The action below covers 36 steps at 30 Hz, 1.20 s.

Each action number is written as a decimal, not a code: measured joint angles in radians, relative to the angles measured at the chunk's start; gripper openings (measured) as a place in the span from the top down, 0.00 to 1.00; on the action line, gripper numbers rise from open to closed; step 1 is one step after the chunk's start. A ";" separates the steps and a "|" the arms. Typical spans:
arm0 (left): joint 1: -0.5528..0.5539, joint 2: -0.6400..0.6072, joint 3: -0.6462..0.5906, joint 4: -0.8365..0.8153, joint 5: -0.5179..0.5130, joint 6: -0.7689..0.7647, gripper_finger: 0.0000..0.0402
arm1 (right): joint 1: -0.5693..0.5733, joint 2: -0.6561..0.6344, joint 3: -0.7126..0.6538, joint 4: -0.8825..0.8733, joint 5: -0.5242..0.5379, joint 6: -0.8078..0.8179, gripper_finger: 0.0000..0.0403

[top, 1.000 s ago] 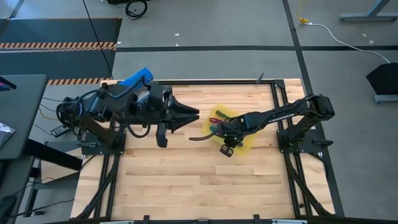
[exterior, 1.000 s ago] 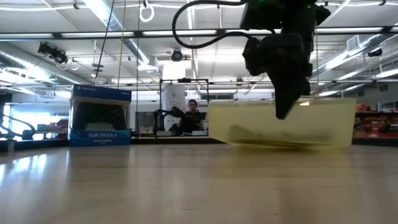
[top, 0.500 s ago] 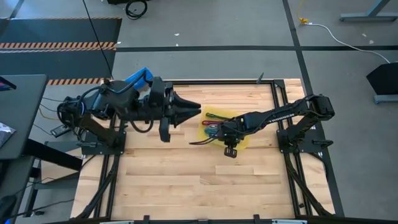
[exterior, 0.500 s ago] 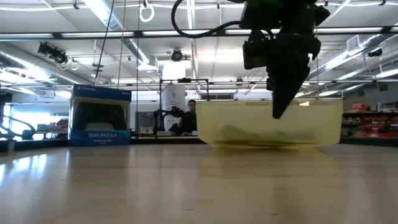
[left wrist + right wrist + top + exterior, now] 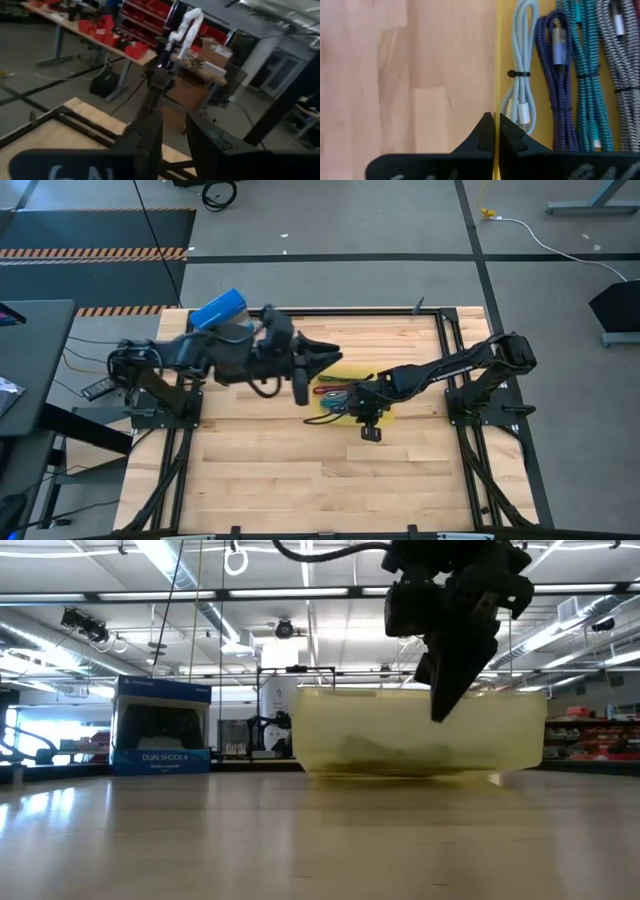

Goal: Pick and place USB-C Cables
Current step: Move the yellow container to the center of the table

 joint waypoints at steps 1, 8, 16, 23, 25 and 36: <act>0.000 0.009 0.000 -0.001 -0.003 -0.011 0.77 | 0.004 0.008 0.000 0.012 -0.007 0.001 0.99; -0.014 0.055 0.000 0.058 0.054 -0.076 0.77 | 0.038 0.090 0.001 0.022 -0.021 -0.009 0.99; -0.011 0.054 0.000 0.214 0.039 -0.069 0.77 | 0.042 0.095 0.003 0.042 -0.020 -0.018 0.99; -0.012 0.055 0.000 0.263 0.039 -0.024 0.77 | 0.036 0.104 0.010 0.040 -0.024 -0.011 0.99; -0.007 0.055 0.001 0.275 0.039 -0.023 0.77 | 0.036 0.106 0.010 0.044 -0.024 0.010 0.99; -0.009 0.055 0.001 0.290 0.047 -0.023 0.77 | 0.027 0.107 0.009 0.062 -0.023 0.031 0.99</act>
